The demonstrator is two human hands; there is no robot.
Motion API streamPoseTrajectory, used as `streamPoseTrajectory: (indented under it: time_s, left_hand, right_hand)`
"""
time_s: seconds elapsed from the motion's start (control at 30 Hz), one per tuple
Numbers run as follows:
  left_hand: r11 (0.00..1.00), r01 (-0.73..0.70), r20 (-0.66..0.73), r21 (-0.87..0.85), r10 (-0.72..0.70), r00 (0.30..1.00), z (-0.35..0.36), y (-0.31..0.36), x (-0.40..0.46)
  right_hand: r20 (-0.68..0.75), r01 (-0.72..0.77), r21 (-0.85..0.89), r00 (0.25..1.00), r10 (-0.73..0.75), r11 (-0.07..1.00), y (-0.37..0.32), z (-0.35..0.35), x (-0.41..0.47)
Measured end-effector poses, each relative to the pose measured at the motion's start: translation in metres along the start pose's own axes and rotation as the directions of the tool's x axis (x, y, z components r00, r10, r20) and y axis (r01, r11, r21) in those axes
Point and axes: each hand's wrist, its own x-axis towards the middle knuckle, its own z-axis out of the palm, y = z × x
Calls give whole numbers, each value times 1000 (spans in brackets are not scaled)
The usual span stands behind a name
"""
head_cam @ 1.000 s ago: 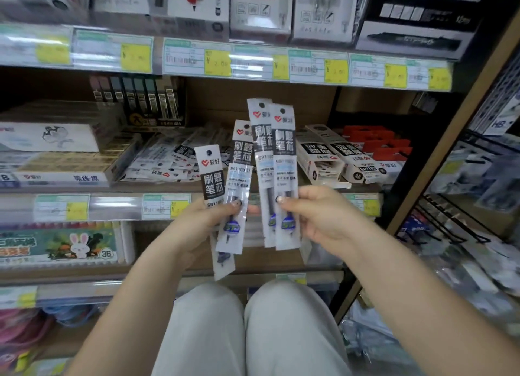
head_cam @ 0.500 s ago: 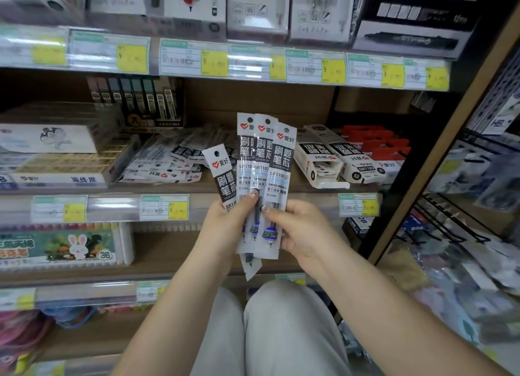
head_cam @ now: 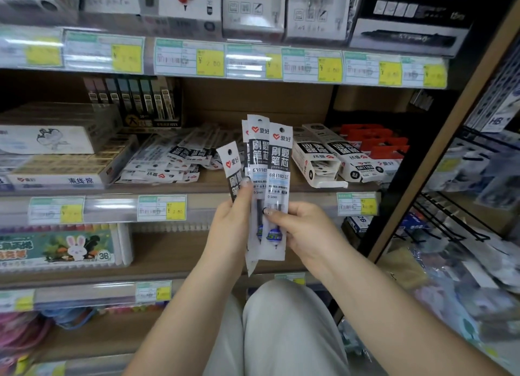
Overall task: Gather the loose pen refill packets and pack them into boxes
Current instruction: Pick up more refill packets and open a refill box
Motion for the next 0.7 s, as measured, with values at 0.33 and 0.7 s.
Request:
streamPoseTrajectory:
  time_s: [0.33, 0.7]
  left_hand:
    - [986, 145, 123, 77, -154, 980, -1, 23, 15]
    - [344, -427, 305, 836, 355, 884, -3, 45, 71]
  right_hand:
    - [135, -23, -91, 990, 35, 996, -3, -5, 0]
    - [-167, 109, -107, 978, -125, 988, -30, -45, 6]
